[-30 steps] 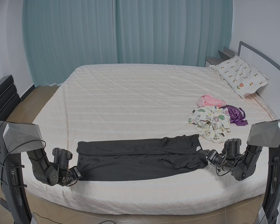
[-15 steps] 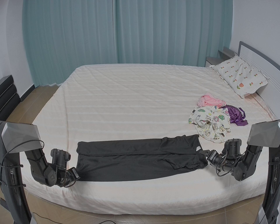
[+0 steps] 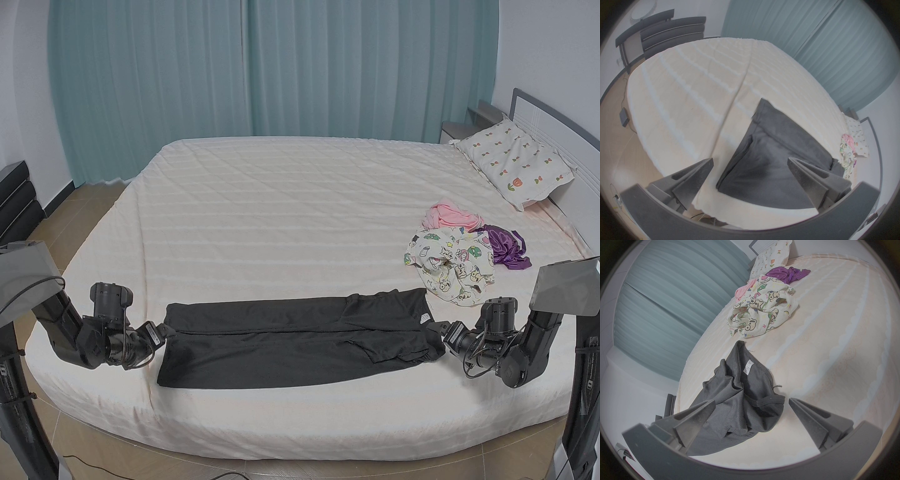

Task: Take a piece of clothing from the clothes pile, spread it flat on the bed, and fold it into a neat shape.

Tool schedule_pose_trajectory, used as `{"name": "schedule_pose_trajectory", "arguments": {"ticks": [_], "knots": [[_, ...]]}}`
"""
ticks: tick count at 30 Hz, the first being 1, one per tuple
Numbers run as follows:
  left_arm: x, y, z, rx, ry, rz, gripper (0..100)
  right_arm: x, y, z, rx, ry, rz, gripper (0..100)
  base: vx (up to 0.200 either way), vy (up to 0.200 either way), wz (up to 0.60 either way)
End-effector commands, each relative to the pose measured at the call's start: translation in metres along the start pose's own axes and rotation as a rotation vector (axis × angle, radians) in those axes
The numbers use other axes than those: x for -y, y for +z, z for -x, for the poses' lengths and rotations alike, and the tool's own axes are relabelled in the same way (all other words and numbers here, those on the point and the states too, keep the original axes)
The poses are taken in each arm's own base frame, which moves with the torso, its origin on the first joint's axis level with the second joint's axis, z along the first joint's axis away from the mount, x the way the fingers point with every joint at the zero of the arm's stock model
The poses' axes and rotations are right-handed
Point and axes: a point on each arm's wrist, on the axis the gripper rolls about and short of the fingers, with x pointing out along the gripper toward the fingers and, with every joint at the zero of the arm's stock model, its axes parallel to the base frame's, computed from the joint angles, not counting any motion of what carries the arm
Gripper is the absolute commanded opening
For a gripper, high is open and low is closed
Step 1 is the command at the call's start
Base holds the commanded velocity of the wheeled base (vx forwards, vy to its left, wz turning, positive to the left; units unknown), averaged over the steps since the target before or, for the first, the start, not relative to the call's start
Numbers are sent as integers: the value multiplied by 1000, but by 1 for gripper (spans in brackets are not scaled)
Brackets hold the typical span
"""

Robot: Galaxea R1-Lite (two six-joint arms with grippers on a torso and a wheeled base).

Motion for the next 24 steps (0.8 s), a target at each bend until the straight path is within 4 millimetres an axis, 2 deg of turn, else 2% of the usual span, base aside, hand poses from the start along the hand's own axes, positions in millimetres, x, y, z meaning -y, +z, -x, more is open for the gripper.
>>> {"name": "schedule_pose_trajectory", "arguments": {"ticks": [1,4,7,10,16,21,24], "knots": [[15,33,-7,36,-65,14,100,0,-2,-1,-5,-1,1,100,0,0,0],[18,38,-21,22,-70,8,100,0,-2,-1,-5,-1,1,100,0,0,0],[18,41,-50,12,-64,-16,100,0,-2,-1,-8,-1,2,100,0,0,0],[14,39,-65,1,-53,-62,100,0,-2,-1,-8,-1,2,100,0,0,0],[17,43,-67,12,-70,-61,100,1,-4,-1,-13,-5,2,100,0,0,0],[21,48,-60,34,-81,60,100,1,-5,-1,-17,-5,1,100,0,0,0],[21,50,-53,40,-86,69,100,2,-6,-1,-21,-10,1,100,200,0,0]]}}
